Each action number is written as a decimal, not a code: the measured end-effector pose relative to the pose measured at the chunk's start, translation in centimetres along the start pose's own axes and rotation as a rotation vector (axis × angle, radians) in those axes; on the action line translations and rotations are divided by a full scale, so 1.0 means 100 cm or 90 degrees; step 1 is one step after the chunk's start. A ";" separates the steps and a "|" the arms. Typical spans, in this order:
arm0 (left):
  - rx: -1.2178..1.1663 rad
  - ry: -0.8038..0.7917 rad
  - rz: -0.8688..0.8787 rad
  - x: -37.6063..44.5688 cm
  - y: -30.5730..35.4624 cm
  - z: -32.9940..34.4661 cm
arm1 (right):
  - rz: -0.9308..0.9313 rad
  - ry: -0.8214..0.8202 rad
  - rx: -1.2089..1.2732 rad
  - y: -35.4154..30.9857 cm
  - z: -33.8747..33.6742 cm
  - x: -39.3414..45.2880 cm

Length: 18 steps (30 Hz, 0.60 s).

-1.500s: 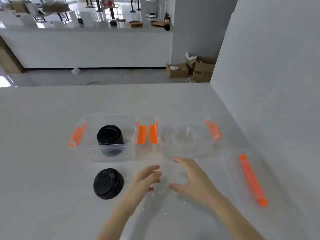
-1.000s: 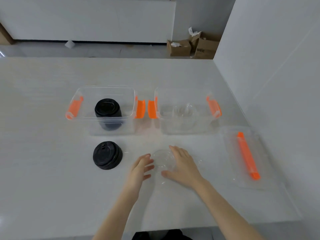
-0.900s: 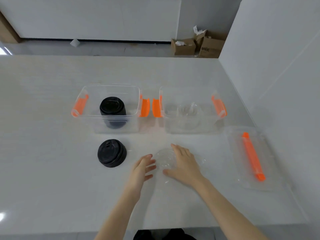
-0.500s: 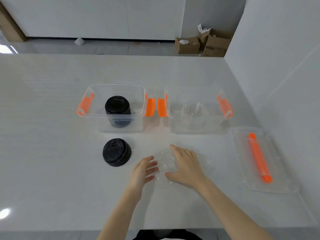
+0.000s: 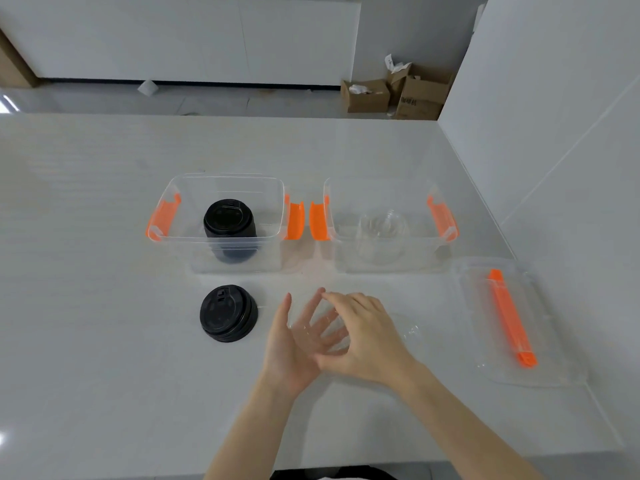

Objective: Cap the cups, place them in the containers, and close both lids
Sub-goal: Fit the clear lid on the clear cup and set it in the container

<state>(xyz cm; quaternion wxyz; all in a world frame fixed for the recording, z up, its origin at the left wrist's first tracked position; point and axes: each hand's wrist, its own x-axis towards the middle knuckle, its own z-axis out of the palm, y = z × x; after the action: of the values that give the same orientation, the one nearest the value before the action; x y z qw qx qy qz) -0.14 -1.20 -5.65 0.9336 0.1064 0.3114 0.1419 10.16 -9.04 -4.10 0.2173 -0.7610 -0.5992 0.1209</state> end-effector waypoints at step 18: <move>0.006 -0.015 -0.023 0.002 -0.010 -0.030 | 0.311 -0.091 -0.034 0.089 0.008 -0.049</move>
<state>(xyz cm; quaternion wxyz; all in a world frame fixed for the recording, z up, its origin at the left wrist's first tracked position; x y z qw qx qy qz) -1.65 -1.70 -8.37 0.9390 0.1069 0.3033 0.1221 16.23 -15.25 -9.43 0.1186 -0.8781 -0.4145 0.2077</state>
